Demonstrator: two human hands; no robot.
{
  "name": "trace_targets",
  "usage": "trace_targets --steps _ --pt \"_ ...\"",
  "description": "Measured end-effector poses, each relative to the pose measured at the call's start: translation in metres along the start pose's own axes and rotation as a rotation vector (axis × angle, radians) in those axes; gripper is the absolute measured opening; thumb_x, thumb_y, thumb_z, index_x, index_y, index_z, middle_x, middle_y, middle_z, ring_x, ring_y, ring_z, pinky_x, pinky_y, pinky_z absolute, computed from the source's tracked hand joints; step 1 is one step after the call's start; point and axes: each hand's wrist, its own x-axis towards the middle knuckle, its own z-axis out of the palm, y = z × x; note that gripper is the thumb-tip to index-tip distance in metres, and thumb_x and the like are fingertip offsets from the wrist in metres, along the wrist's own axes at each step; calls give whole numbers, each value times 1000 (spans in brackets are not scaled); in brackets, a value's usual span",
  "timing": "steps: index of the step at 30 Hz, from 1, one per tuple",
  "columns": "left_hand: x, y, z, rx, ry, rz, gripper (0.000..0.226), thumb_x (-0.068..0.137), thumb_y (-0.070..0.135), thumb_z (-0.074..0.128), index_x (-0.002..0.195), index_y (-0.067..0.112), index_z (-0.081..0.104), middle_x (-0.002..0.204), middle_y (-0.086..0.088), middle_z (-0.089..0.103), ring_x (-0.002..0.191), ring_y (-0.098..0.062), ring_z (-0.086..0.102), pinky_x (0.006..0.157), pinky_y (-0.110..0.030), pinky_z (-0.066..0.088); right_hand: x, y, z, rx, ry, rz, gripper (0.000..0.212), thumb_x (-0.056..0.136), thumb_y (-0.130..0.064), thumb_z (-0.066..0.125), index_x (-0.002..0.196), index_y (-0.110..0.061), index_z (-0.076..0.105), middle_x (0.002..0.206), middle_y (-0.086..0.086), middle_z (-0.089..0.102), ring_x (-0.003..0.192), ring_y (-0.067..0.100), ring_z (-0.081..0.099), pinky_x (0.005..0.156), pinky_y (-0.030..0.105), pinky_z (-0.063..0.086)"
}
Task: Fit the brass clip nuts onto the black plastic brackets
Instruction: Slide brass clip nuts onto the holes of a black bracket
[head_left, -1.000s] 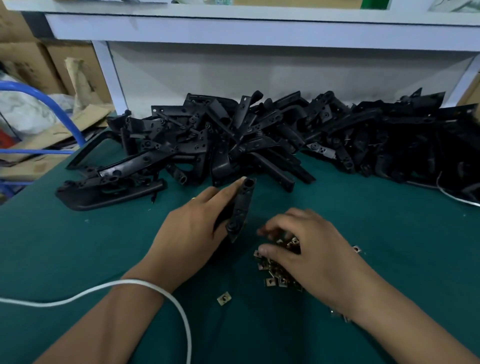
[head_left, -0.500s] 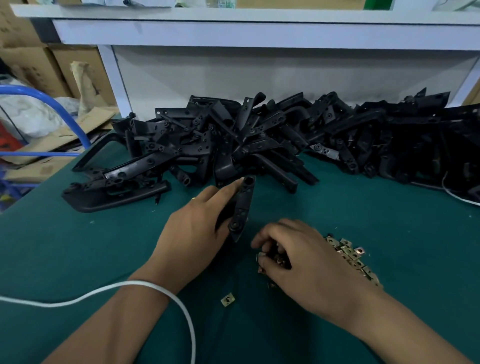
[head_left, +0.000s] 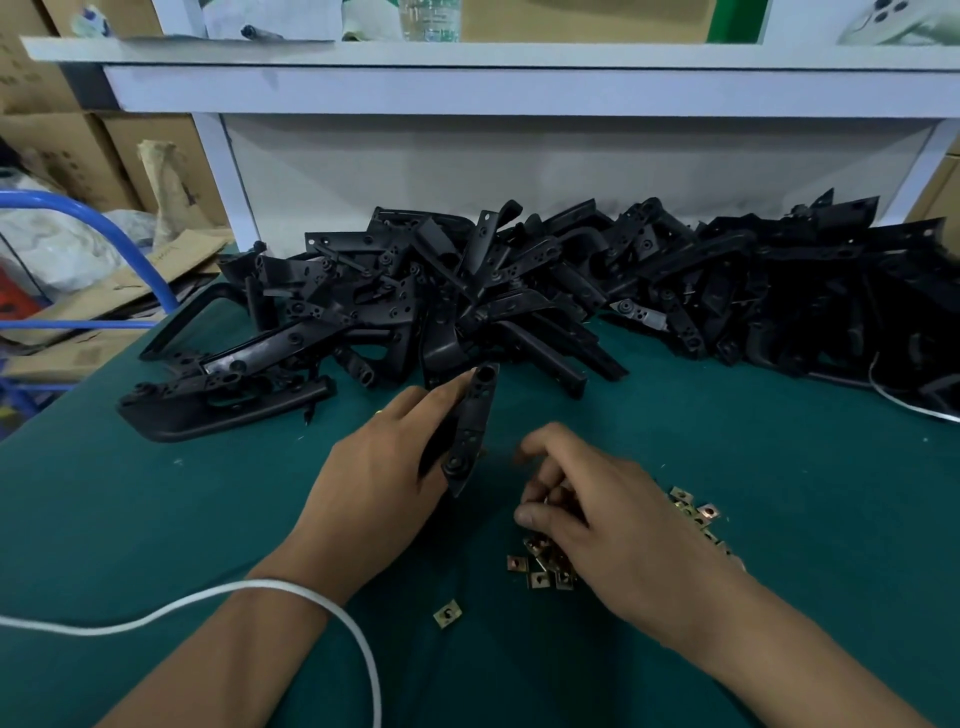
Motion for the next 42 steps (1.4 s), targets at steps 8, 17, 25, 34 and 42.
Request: trace_targets --steps 8,17,25,34,42 --pt "-4 9 -2 -143 95 71 31 97 51 56 127 46 49 107 22 53 88 -7 60 72 -30 52 6 -1 -6 481 231 51 36 95 -23 77 111 -49 57 107 -9 77 103 11 70 87 29 58" --pt "-7 27 1 -295 156 73 23 90 31 79 107 42 68 106 22 67 96 -3 67 78 -23 57 8 -1 -3 639 247 41 44 88 -14 85 114 -42 63 111 -2 77 102 14 72 85 23 58" --pt "-3 7 9 -8 164 58 49 96 68 49 124 29 61 113 11 64 98 -12 64 80 -39 58 8 0 -8 635 238 70 41 91 -6 79 105 -41 62 108 -5 80 102 13 76 87 19 58" --pt "-4 12 -1 75 117 87 45 95 62 60 126 30 54 97 19 45 74 -12 57 56 -35 51 8 1 -11 647 296 175 30 87 -1 82 106 -20 68 99 0 78 86 19 79 74 22 62" --pt "-4 12 2 49 -62 55 63 95 59 61 150 51 32 117 18 45 92 -12 60 70 -40 57 10 3 -10 664 289 253 41 79 -1 88 111 -17 69 101 -4 79 94 10 77 77 15 58"
